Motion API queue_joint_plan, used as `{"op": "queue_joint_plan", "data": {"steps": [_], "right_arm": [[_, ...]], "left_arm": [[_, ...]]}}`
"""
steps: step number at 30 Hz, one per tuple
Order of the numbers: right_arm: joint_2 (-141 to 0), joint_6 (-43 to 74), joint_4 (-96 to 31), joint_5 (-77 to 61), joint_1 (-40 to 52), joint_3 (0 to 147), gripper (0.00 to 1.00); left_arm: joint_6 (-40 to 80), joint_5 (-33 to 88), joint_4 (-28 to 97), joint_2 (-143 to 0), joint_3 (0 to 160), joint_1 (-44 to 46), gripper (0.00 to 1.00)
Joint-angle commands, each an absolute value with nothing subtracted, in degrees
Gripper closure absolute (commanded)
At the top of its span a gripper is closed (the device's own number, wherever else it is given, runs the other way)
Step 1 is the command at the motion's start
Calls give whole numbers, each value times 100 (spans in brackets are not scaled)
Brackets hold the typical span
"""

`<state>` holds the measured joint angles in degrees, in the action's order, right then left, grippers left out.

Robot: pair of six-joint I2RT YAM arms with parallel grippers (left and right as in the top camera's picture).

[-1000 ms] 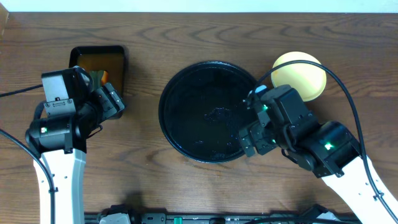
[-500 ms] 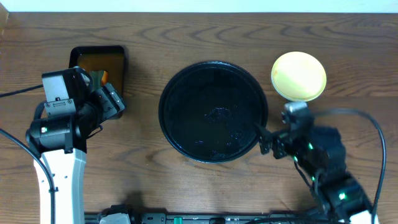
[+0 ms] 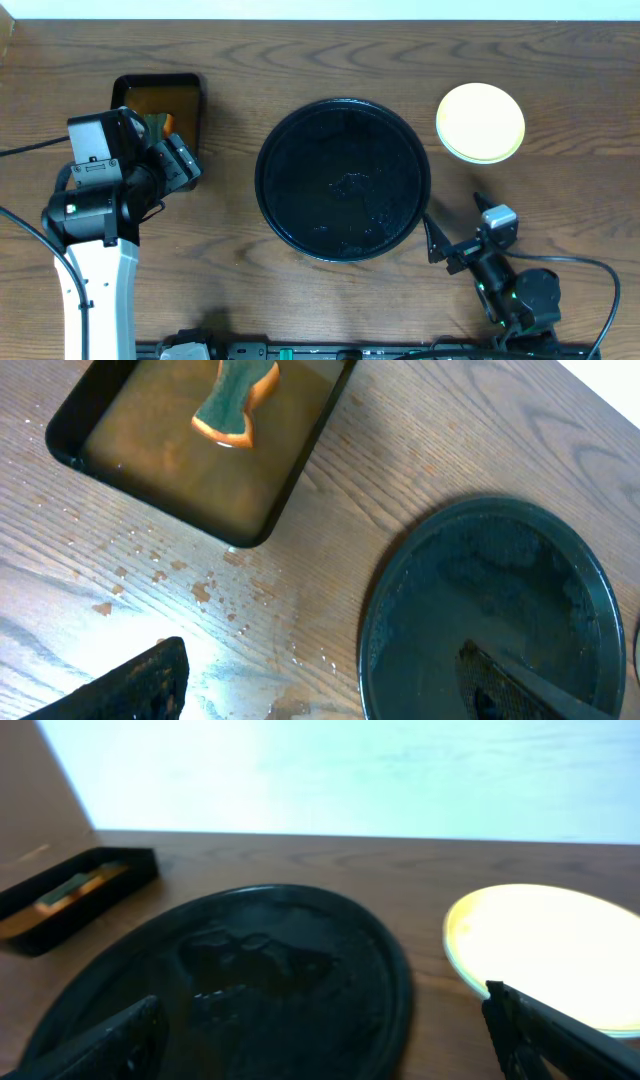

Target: Clean dirty plates on tray and stack at the side

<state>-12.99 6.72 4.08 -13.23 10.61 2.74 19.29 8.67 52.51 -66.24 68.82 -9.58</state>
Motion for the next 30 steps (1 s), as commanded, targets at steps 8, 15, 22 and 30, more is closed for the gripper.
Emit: {"op": "queue_joint_plan", "data": {"steps": [8, 15, 22, 30], "right_arm": [[-281, 609, 148, -1328, 357, 30, 1], [-32, 519, -362, -864, 80, 32, 1], [-32, -19, -368, -856, 40, 32, 1], [-34, -27, -355, -906, 40, 32, 1]], "left_arm": [[1872, 856, 5269, -6632, 6873, -945, 14], [1872, 856, 5269, -6632, 6873, -945, 14], [1872, 856, 5269, -6632, 6873, -945, 14], [1874, 856, 5269, -6632, 6873, -945, 14]]}}
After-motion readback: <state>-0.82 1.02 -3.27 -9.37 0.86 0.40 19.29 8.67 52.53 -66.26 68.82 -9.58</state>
